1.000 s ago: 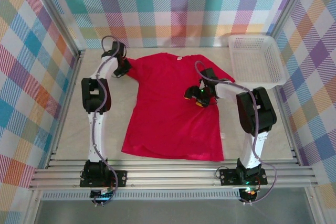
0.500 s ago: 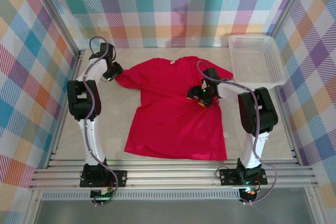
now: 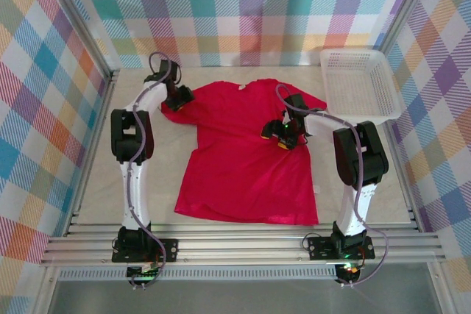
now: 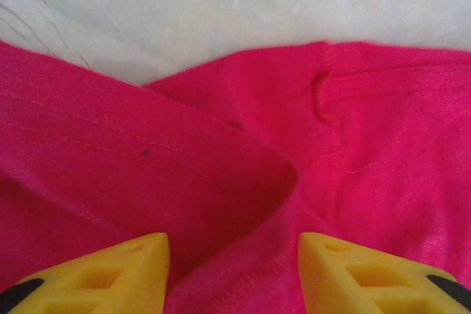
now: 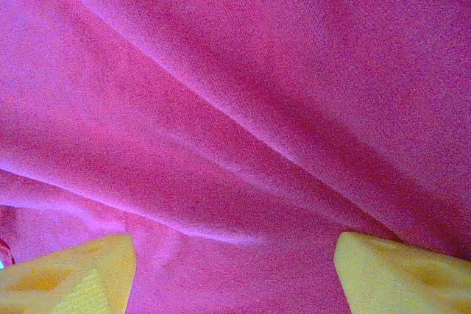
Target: Fold the inside-out t-shirt
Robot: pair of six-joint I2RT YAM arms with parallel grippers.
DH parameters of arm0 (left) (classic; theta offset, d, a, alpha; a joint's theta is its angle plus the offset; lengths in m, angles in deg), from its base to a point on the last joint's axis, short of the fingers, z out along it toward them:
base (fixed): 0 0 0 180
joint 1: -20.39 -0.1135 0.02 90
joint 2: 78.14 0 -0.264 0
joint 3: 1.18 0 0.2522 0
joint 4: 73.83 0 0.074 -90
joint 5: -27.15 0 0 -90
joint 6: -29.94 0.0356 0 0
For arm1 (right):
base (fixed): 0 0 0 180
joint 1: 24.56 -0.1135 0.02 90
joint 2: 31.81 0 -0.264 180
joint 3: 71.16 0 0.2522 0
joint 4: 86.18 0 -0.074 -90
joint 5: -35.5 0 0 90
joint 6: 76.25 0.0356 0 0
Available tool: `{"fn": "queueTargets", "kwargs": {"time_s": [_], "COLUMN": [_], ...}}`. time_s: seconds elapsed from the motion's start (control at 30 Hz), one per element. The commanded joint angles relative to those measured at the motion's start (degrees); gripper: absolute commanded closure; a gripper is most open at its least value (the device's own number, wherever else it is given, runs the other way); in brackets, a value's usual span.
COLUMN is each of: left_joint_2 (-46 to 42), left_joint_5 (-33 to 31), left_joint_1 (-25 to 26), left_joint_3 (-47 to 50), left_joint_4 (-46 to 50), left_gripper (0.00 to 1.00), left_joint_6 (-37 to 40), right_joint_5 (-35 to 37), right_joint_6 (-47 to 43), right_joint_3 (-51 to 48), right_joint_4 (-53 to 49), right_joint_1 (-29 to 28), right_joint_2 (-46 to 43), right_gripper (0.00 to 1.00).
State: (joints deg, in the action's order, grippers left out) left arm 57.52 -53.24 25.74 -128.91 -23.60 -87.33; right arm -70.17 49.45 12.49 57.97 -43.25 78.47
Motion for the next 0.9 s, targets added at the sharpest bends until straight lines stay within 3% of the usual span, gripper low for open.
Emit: {"fn": "queueTargets", "kwargs": {"time_s": [0.0,0.03,0.17,0.23,0.37,0.53,0.67,0.87], "left_joint_2": [3.0,3.5,3.1,2.1,0.6,-5.2,-12.0,-29.9], "left_joint_5": [0.8,0.5,-1.4,-2.6,-6.4,-8.5,-9.9,-13.5], "left_joint_1": [0.5,0.5,0.6,0.7,1.5,2.5,3.4,4.4], "left_joint_3": [-3.2,-3.8,-5.5,-7.4,-14.9,-13.2,-4.3,22.0], "left_joint_4": [2.1,2.6,4.2,6.1,12.8,15.1,15.1,9.3], "left_gripper": [0.51,0.53,0.85,0.92,0.95,0.95,0.97,0.97], "left_joint_6": [-0.9,-1.0,-1.6,-1.3,0.4,1.6,1.4,-1.2], "right_joint_5": [0.5,0.6,0.8,1.3,1.5,1.4,1.6,1.0], "right_joint_6": [-0.8,-0.7,-0.5,0.3,1.4,1.5,1.8,1.8], "right_joint_3": [-0.8,-0.8,-0.9,-1.3,-1.6,-2.3,-3.9,-4.8], "right_joint_4": [-4.7,-4.6,-4.3,-3.6,-2.9,-2.5,-1.7,-1.1], "right_joint_1": [0.3,0.3,0.3,0.3,0.2,0.2,0.2,0.2], "right_joint_2": [3.2,3.2,3.3,3.5,4.6,4.4,3.5,2.8], "right_gripper": [0.26,0.26,0.27,0.28,0.30,0.31,0.31,0.31]}}
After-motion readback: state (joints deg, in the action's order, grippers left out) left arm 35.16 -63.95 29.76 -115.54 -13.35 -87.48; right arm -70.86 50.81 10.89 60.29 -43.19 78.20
